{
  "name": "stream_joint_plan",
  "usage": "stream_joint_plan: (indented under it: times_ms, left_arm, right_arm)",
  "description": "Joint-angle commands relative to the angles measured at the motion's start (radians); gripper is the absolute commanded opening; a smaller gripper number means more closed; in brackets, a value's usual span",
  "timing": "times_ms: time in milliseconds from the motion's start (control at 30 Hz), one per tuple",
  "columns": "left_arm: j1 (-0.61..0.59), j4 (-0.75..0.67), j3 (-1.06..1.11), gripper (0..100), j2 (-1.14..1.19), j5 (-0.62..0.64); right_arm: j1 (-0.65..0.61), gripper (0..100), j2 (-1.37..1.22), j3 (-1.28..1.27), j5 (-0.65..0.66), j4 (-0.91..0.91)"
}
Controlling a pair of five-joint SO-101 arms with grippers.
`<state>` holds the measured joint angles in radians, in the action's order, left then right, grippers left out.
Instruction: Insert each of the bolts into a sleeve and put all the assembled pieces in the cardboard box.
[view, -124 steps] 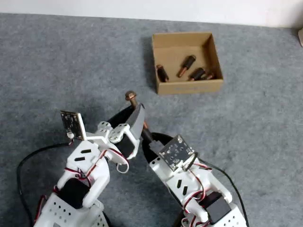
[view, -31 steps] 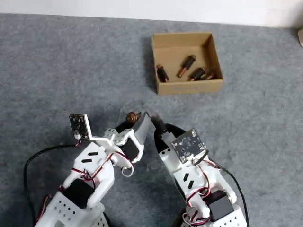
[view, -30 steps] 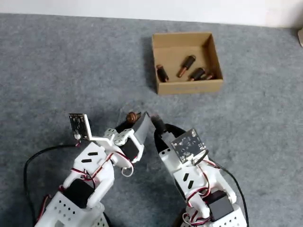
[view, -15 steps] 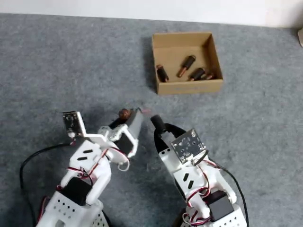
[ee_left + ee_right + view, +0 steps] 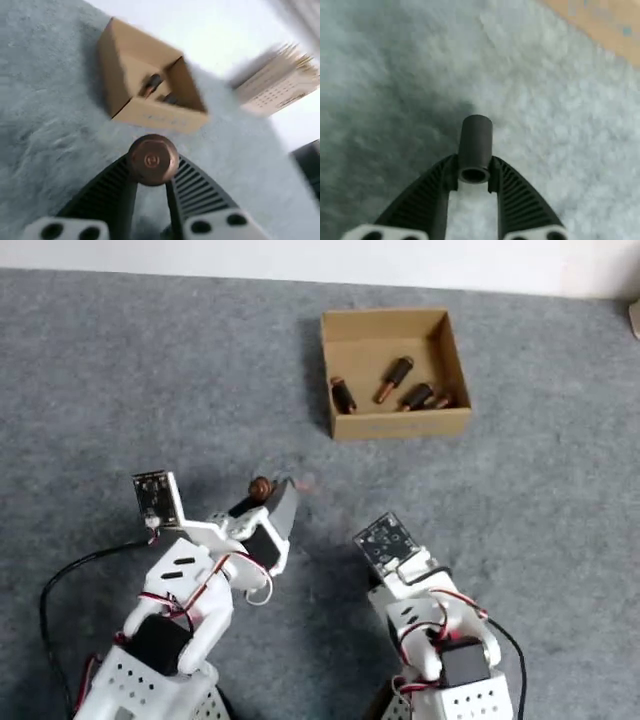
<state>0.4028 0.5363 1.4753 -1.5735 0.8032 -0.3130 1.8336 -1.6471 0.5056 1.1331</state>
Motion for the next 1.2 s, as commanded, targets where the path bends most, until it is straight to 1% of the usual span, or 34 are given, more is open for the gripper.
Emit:
stream_joint_plan:
  times_ms: [0,167,267,367,467,700,800,867,933,1033,1167]
  left_arm:
    - [-0.01,0.043,-0.073,0,0.124,-0.098]
    - [-0.047,0.058,-0.217,1,0.432,-0.101]
    - [-0.071,0.124,-0.32,1,0.633,-0.046]
    - [-0.101,0.164,-0.417,1,0.819,-0.038]
    - [-0.127,0.175,-0.486,1,0.969,-0.038]
    - [-0.142,0.157,-0.549,1,1.198,-0.038]
    - [-0.147,0.078,-0.559,1,1.314,-0.038]
    - [-0.17,0.006,-0.565,1,1.403,-0.04]
    - [-0.194,-0.028,-0.601,1,1.492,-0.043]
    - [-0.222,-0.023,-0.68,1,1.593,-0.04]
    - [-0.219,0.017,-0.696,1,1.592,-0.04]
  right_arm:
    - [0.067,0.5,0.001,-0.044,0.069,0.044]
    - [0.122,0.5,0.001,-0.064,0.08,0.051]
    - [0.162,0.5,0.001,-0.07,0.08,0.047]
    - [0.196,0.5,0.001,-0.073,0.081,0.047]
    - [0.202,0.5,0.001,-0.074,0.126,0.053]
    - [0.197,0.5,0.002,-0.113,0.137,0.047]
    - [0.2,0.5,0.002,-0.116,0.137,0.045]
    - [0.202,0.5,0.002,-0.117,0.137,0.045]
    - [0.202,0.5,0.002,-0.12,0.137,0.045]
    - [0.203,0.5,0.002,-0.12,0.137,0.045]
    - [0.203,0.5,0.002,-0.12,0.137,0.045]
